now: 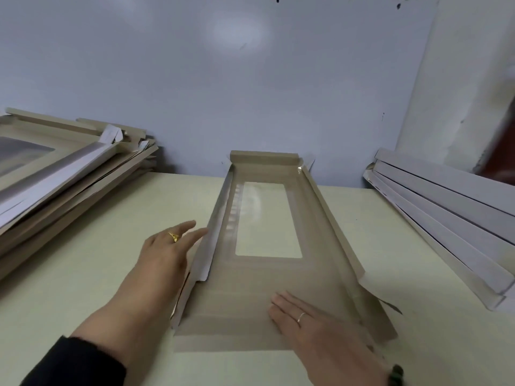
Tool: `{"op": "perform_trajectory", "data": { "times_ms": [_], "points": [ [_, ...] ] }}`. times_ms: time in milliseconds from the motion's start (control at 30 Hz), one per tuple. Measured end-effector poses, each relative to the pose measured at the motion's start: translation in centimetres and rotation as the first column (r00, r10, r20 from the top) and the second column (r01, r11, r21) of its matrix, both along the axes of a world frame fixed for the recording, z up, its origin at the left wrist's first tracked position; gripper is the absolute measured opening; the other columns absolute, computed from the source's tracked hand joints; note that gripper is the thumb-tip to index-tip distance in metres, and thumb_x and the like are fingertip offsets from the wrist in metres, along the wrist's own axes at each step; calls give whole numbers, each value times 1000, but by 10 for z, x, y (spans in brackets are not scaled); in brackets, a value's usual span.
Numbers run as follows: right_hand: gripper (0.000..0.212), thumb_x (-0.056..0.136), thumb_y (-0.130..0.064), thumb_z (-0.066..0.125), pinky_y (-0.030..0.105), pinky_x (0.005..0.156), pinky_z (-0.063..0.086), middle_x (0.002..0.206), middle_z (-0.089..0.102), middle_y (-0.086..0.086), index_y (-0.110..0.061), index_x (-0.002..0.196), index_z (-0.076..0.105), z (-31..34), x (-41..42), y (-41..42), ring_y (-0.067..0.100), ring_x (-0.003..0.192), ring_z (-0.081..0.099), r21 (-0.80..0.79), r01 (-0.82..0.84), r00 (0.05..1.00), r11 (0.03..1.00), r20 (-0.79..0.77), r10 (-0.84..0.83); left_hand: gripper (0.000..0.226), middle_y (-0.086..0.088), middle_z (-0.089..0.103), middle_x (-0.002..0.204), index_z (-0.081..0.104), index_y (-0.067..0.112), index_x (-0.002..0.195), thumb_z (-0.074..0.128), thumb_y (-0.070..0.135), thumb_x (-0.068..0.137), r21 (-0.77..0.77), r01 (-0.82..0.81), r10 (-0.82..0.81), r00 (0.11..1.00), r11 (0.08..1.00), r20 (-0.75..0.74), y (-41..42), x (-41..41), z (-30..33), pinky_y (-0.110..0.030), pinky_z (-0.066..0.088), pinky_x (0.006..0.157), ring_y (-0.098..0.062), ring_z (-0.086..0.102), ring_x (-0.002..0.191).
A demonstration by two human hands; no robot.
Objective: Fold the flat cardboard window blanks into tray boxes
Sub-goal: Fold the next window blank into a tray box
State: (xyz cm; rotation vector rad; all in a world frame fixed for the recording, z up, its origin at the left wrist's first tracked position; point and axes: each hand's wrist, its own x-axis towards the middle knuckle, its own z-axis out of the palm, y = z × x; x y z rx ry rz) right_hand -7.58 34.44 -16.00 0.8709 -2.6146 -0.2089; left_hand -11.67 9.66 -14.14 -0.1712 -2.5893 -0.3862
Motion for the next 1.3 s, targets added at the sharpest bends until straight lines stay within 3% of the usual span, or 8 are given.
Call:
{"op": "perform_trajectory", "data": {
  "times_ms": [67, 167, 300, 467, 667, 800, 1033, 1300],
  "points": [
    [85, 90, 1, -1, 10, 89, 37, 89, 71, -18, -30, 71, 76, 2, -4, 0, -4, 89, 65, -17, -23, 999, 1000, 34, 23, 36, -6, 60, 123, 63, 15, 118, 38, 17, 92, 55, 159, -153, 983, 986, -104, 14, 18, 10, -19, 37, 93, -23, 59, 107],
    [34, 71, -20, 47, 12, 81, 49, 102, 69, -15, -28, 86, 76, 4, -5, -1, -1, 96, 64, -40, -74, 947, 996, 310, 83, 55, 6, 56, 126, 56, 21, 127, 25, 53, 94, 73, 435, -441, 893, 897, 95, 49, 47, 10, -6, 24, 97, -4, 46, 115],
    [48, 63, -53, 55, 14, 84, 49, 118, 61, -18, -31, 103, 71, 4, -8, 7, -5, 110, 56, -82, -31, 946, 996, 320, 56, 63, 22, 19, 146, 23, 36, 141, 39, 58, 85, -103, 556, -522, 819, 825, 239, 66, 50, -10, -1, 3, 104, 9, 21, 135],
    [60, 92, -48, 43, 8, 108, -9, 142, -6, -33, -38, 144, 14, 7, -24, 29, -15, 132, -12, -252, -138, 831, 958, 497, 251, 54, 38, 19, 136, 25, 58, 124, 59, 37, 88, 188, 508, -538, 740, 841, 405, 45, 42, -9, 2, 14, 101, 28, 11, 122],
    [42, 79, -28, 72, -2, 98, 17, 128, 41, -37, -45, 114, 56, 12, -34, 60, -24, 122, 28, -571, 136, 666, 809, 658, 352, 28, 33, 47, 121, 55, 39, 116, 57, 29, 90, 288, 452, -533, 767, 844, 357, 23, 46, -2, -3, 31, 95, 16, 38, 118],
    [11, 78, -31, 65, 1, 79, 36, 98, 68, -24, -31, 81, 76, 15, -34, 67, -11, 96, 58, -713, 284, 679, 641, 621, 391, 17, 27, 60, 83, 64, 39, 85, 48, 36, 89, 376, 331, -441, 860, 865, 257, 16, 47, 6, -8, 41, 68, 6, 57, 78],
    [35, 88, -32, 55, 17, 54, 28, 56, 40, -12, -17, 56, 50, 5, -36, 56, 1, 54, 36, -764, 269, 868, 586, 456, 197, 17, 9, 65, 81, 65, 25, 89, 49, 29, 94, 283, 154, -216, 955, 947, 202, 21, 39, -8, -18, 43, 72, -5, 56, 78],
    [24, 85, -23, 62, 11, 64, 37, 68, 54, -9, -30, 69, 46, 2, -39, 47, 5, 70, 50, -650, 285, 929, 705, 368, -36, 31, 12, 44, 100, 36, 43, 125, 37, 29, 97, -64, 64, -51, 981, 996, 188, 34, 38, -11, -26, 42, 65, -13, 50, 77]
  ]
}}
